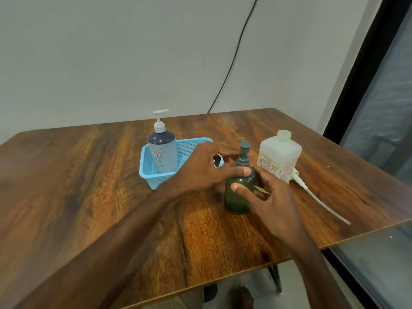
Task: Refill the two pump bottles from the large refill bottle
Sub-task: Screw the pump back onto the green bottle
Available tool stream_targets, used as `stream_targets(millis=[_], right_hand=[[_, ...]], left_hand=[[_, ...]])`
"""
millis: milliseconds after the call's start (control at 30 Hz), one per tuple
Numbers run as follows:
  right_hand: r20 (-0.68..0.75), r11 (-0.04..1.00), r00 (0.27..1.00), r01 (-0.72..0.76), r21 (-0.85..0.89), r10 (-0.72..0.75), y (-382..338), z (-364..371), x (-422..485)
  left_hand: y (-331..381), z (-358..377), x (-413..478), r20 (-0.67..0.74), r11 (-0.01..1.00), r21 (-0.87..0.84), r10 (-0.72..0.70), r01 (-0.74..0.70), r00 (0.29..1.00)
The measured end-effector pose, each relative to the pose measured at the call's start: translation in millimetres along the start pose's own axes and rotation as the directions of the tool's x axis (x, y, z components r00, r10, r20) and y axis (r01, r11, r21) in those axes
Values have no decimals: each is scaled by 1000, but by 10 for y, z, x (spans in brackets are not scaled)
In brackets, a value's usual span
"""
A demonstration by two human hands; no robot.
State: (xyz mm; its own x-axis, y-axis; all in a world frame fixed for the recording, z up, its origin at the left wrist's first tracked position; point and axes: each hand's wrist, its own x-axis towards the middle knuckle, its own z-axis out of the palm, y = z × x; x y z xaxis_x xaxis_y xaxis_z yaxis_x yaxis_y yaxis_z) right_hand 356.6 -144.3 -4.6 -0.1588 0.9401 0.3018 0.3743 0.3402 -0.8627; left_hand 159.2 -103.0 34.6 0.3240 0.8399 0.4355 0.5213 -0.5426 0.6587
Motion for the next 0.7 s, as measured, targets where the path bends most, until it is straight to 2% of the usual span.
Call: stream_targets(millis=[133,233,333,433,533,600,700], right_hand=[[16,993,1000,-11,-117,13,-50,32,-19],[-52,993,999,-15,-118,9,-140,68,12],[-82,993,996,24,-116,-33,-270,79,58],[-113,995,990,75,-72,-83,-476,96,155],[-167,987,973,156,-43,-161,-748,143,355],[-174,982,966,185,-42,-190,-902,226,537],[-189,980,962,188,-63,-196,-970,419,858]], left_hand=[[1,-100,-257,-157,995,94,23,-9,987],[-129,-234,-434,-369,993,108,5,37,929],[-266,-375,-557,-468,981,164,-15,104,884],[-349,-459,-628,-419,941,270,-76,204,905],[-382,-433,-672,-251,902,324,-210,286,945],[-413,-410,-673,-174,881,372,-242,292,954],[-491,-424,-648,-143,885,376,-238,275,961]])
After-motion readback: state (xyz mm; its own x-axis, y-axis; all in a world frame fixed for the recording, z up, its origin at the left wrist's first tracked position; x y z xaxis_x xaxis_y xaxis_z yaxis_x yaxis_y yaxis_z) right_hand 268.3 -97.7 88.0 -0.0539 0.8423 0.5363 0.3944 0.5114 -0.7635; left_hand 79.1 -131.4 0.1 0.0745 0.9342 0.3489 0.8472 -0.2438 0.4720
